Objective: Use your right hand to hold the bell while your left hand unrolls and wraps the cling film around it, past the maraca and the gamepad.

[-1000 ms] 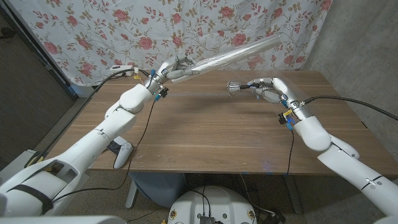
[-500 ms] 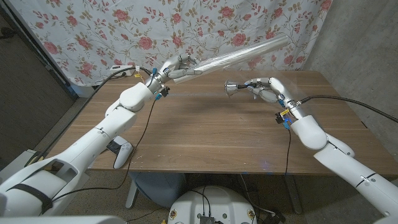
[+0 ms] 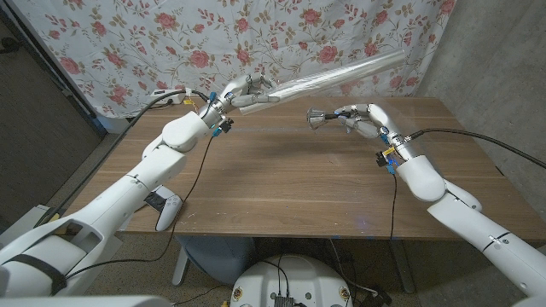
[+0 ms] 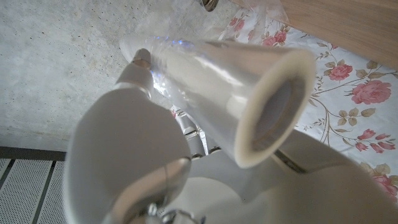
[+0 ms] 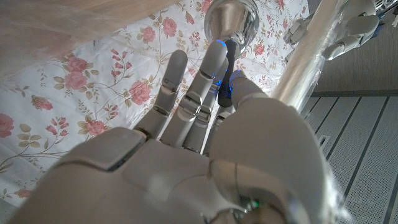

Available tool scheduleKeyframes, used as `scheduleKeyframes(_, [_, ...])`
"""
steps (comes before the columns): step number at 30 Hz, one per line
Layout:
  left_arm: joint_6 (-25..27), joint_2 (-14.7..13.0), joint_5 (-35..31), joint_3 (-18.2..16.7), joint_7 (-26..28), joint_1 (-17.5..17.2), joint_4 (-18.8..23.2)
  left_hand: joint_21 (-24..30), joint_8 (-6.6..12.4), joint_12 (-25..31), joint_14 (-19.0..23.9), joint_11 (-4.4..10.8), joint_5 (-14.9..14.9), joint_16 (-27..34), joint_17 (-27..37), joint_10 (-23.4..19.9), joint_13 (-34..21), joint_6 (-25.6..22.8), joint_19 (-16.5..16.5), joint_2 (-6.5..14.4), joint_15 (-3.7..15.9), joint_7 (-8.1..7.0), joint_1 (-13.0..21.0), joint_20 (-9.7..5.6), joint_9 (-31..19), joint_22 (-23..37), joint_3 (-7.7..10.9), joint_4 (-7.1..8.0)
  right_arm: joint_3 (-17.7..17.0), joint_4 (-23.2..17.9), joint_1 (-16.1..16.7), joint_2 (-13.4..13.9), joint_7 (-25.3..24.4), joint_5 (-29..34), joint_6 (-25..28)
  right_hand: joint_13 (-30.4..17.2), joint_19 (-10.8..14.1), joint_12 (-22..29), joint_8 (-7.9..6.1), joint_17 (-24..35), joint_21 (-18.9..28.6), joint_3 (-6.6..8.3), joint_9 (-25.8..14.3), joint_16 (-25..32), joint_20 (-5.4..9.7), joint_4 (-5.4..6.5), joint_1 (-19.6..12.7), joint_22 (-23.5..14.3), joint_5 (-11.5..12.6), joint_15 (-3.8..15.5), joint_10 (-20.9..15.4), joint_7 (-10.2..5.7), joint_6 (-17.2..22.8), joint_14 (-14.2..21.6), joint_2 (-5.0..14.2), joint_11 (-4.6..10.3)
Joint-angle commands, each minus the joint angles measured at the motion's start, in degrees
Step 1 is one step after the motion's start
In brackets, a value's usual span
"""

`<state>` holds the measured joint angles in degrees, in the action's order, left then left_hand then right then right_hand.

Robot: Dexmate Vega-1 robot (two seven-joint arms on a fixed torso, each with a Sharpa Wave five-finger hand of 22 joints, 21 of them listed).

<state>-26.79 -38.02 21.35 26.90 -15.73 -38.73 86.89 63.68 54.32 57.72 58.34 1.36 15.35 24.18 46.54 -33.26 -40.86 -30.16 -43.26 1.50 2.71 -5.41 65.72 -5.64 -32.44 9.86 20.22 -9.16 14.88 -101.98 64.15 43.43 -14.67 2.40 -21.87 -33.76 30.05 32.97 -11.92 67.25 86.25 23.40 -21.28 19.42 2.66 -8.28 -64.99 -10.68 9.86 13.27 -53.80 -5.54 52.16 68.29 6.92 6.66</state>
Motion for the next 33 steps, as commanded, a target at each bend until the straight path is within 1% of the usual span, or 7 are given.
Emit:
scheduleKeyframes(1, [0.64, -0.81, 1.7, -0.19, -2.12, -0.59, 1.96, 0.41, -0.02, 0.39, 8.59, 7.13, 1.01, -0.17, 0.17, -6.64, -17.5, -0.1, 0.56, 4.66, 9.91, 0.39, 4.22, -0.06, -10.56, 0.17, 5.42, -0.32, 0.39, 0.7, -1.13, -0.02, -0.06, -0.16, -0.17, -0.09, -0.19, -0.28, 0.12, 0.13, 0.2, 0.37, -0.11, -0.09, 8.81, -0.03, 0.44, -0.08, 0.43, -0.14, -0.3, -0.12, 0.24, 0.43, 0.11, 0.11])
scheduleKeyframes(7, [1.07, -1.35, 2.27, 0.44, -4.37, -0.26, 2.56, 0.4, -0.36, 0.19, 8.29, 7.16, 0.84, -0.41, 0.21, -6.43, -17.35, 0.07, 0.9, 4.74, 9.8, 0.59, 4.07, 0.07, -10.56, 0.18, 5.54, -0.28, 0.83, 1.13, -1.67, -0.41, -0.16, -0.29, -0.28, -0.12, -0.07, -0.3, 0.13, 0.16, 0.24, 0.41, -0.1, -0.09, 8.79, -0.03, 0.44, -0.07, 0.43, -0.14, -0.33, -0.01, 0.23, 0.43, 0.14, 0.08])
scheduleKeyframes(13, [0.54, -1.54, -0.06, 0.34, -3.07, -0.43, 2.5, 0.58, -0.62, -0.19, 7.19, 7.1, 0.09, -0.63, 0.85, -5.49, -17.43, 0.63, 1.69, 5.23, 9.73, 0.56, 3.9, 0.36, -11.17, 0.28, 5.69, -0.18, 0.74, 1.08, -1.47, -0.3, -0.4, -0.39, -0.02, -0.1, -0.07, -0.37, 0.14, 0.14, 0.24, 0.43, -0.1, -0.16, 8.78, -0.09, 0.39, -0.07, 0.43, -0.13, -0.27, -0.02, 0.22, 0.33, 0.07, 0.2])
scheduleKeyframes(15, [2.64, -1.31, 3.9, 0.66, -5.65, -0.32, 2.11, 0.63, -0.68, -0.24, 7.29, 7.05, -0.06, -0.77, 0.63, -6.17, -16.99, -0.77, 1.68, 5.18, 9.91, 1.1, 3.9, 0.32, -10.5, 0.22, 5.74, -0.29, 0.89, 1.38, -1.75, -0.55, -0.52, -0.43, -0.15, -0.15, -0.08, -0.35, 0.13, 0.1, 0.23, 0.42, -0.1, -0.17, 8.79, -0.05, 0.42, -0.06, 0.43, -0.14, -0.29, -0.05, 0.24, 0.37, 0.12, 0.21])
scheduleKeyframes(17, [1.45, -1.57, 1.8, 0.64, -4.74, -0.51, 2.41, 0.72, -0.77, -0.06, 7.42, 6.81, -0.15, -0.82, 0.52, -6.83, -16.89, -1.75, 1.51, 5.03, 9.92, 1.35, 3.99, 0.34, -9.98, 0.2, 5.76, -0.44, 1.17, 1.74, -2.13, -0.77, -0.5, -0.41, -0.2, -0.19, -0.07, -0.34, 0.13, 0.16, 0.24, 0.41, -0.1, -0.08, 8.78, -0.06, 0.42, -0.06, 0.43, -0.11, -0.26, -0.04, 0.26, 0.51, 0.11, 0.04])
scheduleKeyframes(28, [2.89, -2.32, 4.57, 2.17, -10.55, 0.52, 2.1, 0.85, -1.9, 0.04, 7.75, 6.52, -0.5, -0.7, 0.77, -6.31, -17.54, -1.64, 1.73, 4.82, 9.65, 1.56, 4.33, 0.41, -9.0, 0.2, 6.0, -0.55, 2.37, 4.12, -3.94, -1.55, 0.35, -1.83, -0.29, -0.23, -0.15, -0.41, 0.16, 0.2, 0.22, 0.43, -0.09, -0.09, 8.82, -0.08, 0.4, -0.07, 0.44, -0.14, -0.26, -0.1, 0.2, 0.49, 0.06, 0.26])
scheduleKeyframes(33, [2.62, -2.72, 4.03, 2.71, -11.69, 0.4, 2.55, 0.95, -2.11, -0.18, 6.99, 6.79, -0.77, -1.06, 0.87, -5.81, -17.63, -1.53, 1.97, 5.03, 9.72, 1.64, 4.34, 0.47, -9.08, 0.23, 6.18, -0.41, 3.27, 6.5, -5.96, -2.31, 1.27, -3.05, -0.61, -0.26, -0.17, -0.44, 0.15, 0.21, 0.22, 0.43, -0.09, -0.13, 8.81, -0.07, 0.42, -0.07, 0.44, -0.15, -0.24, -0.07, 0.22, 0.41, 0.05, 0.21])
